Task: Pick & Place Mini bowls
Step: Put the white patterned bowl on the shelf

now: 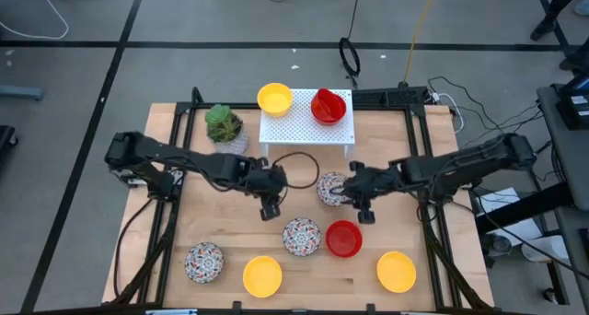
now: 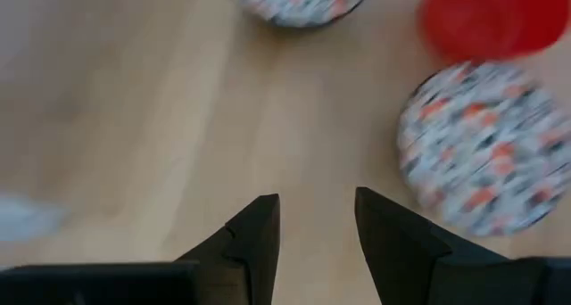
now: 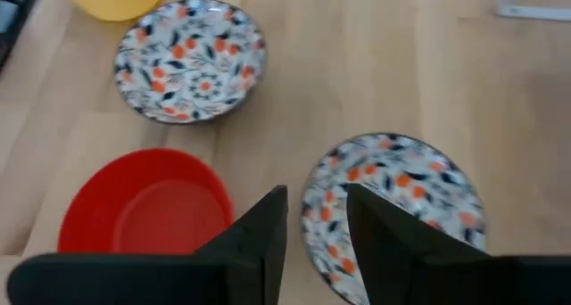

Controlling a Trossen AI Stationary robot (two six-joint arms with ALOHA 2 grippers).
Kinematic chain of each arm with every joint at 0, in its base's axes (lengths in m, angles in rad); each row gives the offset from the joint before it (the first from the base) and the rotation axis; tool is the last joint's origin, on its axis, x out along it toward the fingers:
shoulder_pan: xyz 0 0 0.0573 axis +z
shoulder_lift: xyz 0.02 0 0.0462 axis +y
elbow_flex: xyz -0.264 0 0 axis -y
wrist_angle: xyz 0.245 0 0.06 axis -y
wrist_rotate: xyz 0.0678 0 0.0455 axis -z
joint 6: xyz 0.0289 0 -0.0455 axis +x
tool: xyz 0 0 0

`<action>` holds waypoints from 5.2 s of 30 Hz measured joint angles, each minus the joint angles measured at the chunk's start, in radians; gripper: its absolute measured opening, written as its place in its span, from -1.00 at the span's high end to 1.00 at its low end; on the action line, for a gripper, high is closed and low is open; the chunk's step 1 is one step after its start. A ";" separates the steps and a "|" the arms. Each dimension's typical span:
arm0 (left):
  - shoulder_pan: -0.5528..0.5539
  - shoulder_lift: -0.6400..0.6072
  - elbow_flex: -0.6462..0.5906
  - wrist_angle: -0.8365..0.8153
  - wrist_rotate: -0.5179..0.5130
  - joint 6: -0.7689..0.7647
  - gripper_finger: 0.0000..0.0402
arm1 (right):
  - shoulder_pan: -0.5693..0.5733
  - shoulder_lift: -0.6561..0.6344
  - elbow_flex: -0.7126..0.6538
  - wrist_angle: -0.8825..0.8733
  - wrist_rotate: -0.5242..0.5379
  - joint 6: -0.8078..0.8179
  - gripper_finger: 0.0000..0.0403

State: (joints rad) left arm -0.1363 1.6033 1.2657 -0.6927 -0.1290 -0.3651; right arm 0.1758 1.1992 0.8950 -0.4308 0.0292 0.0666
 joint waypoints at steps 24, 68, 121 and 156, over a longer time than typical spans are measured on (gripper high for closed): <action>-0.033 -0.001 -0.174 0.284 -0.100 0.247 0.24 | 0.072 0.005 -0.109 0.141 0.098 -0.132 0.48; 0.002 -0.072 -0.173 0.192 0.020 0.043 0.24 | 0.032 0.258 -0.001 0.209 0.307 -0.294 0.98; -0.055 -0.396 -0.173 0.007 -0.083 -0.008 0.24 | -0.331 0.383 0.325 0.236 0.133 -0.355 0.98; -0.055 -0.396 -0.173 0.005 -0.083 -0.006 0.24 | -0.330 0.393 0.325 0.210 0.281 -0.423 0.93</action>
State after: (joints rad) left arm -0.1913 1.2078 1.0924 -0.6880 -0.2119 -0.3708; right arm -0.1539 1.5925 1.2198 -0.2211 0.3103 -0.3569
